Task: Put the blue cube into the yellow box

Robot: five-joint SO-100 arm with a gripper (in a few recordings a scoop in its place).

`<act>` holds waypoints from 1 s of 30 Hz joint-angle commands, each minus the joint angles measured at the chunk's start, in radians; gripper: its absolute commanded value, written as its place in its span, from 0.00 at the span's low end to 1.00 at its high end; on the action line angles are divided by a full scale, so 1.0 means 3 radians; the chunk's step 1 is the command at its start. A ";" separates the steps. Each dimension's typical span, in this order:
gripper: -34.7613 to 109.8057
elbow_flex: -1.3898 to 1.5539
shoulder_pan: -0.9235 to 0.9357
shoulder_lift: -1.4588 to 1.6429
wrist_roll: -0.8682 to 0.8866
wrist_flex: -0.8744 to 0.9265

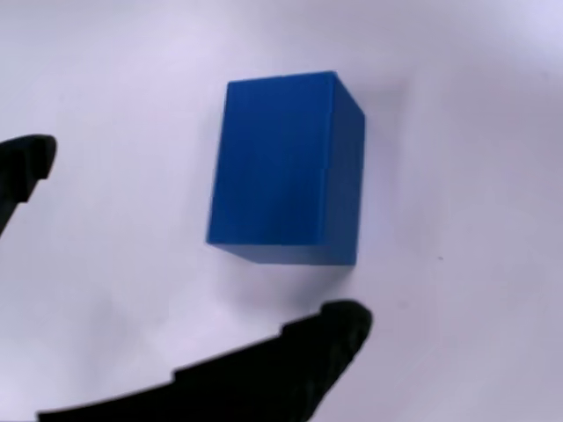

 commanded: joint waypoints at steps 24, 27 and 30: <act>0.67 -0.1427 -0.0271 -0.0920 -0.0143 -0.0112; 0.67 -0.1457 -0.0266 -0.0997 -0.0143 -0.0123; 0.67 -0.1493 -0.0251 -0.1079 -0.0143 -0.0148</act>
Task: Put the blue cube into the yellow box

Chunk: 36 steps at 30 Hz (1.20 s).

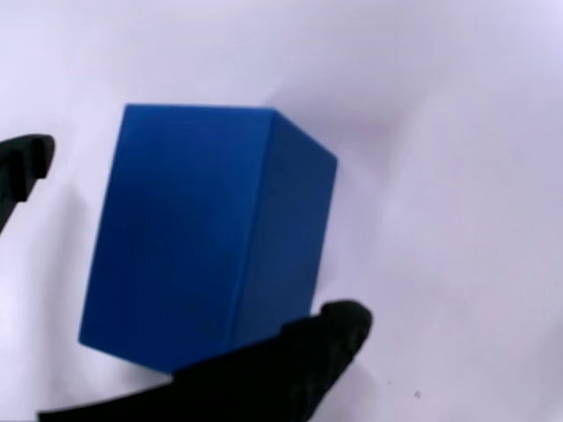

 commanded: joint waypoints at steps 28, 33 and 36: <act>0.40 -0.0368 0.0000 0.0123 -0.0051 -0.0118; 0.37 -0.0307 0.0005 0.0164 -0.0020 -0.0153; 0.37 -0.0210 -0.0010 0.0286 0.0020 -0.0230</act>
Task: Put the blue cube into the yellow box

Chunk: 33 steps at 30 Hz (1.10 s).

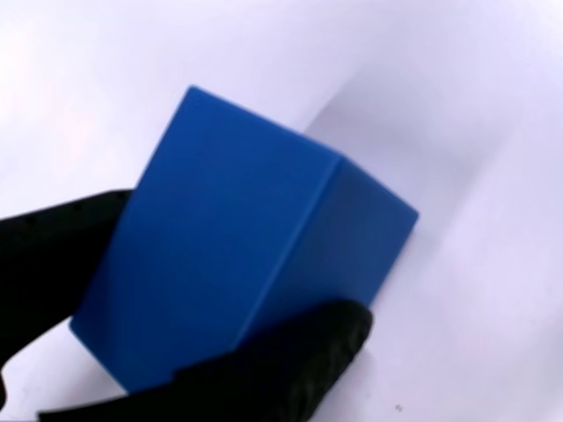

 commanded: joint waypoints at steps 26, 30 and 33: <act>0.37 0.2086 -0.1953 0.4316 0.1718 0.0404; 0.37 0.2485 -0.2449 0.4827 0.1999 0.0424; 0.37 0.2684 -0.2812 0.5123 0.2224 0.0598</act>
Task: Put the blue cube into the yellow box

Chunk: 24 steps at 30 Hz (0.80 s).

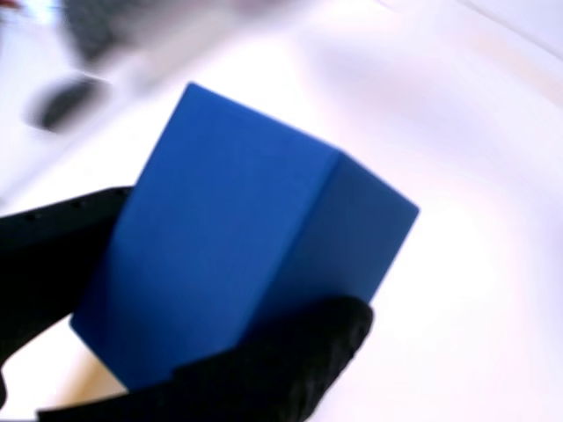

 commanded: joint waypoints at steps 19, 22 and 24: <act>0.37 -0.0276 -0.1534 0.0000 0.1324 0.0966; 0.37 -0.0424 -0.1600 -0.0245 0.1391 0.0992; 0.37 -0.0537 -0.1631 -0.0419 0.1427 0.0997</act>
